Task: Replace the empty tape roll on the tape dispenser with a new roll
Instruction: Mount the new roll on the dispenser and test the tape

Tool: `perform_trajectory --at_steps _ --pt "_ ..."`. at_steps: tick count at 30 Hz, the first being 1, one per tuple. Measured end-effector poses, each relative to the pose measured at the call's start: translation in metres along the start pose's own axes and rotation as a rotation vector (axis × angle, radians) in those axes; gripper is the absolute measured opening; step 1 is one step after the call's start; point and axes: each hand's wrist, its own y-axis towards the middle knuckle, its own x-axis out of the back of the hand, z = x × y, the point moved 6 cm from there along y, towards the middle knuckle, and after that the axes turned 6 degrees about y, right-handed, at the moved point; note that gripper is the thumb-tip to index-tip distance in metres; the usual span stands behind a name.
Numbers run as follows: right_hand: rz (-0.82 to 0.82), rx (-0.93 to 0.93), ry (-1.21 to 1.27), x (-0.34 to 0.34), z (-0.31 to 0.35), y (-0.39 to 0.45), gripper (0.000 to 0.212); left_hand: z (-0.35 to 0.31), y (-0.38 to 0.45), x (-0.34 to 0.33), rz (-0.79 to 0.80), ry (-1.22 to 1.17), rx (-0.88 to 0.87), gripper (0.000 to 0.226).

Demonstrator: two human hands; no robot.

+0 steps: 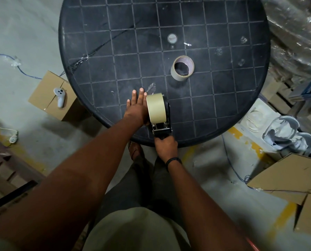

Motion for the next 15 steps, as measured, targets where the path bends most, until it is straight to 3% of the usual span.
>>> perform_trajectory --at_steps 3,15 --pt "0.01 -0.023 0.009 0.004 -0.022 -0.013 0.038 -0.002 -0.002 0.002 0.007 0.03 -0.017 0.115" --pt "0.072 -0.044 -0.008 0.009 -0.113 -0.042 0.025 0.001 0.009 -0.005 0.047 0.019 -0.023 0.137"
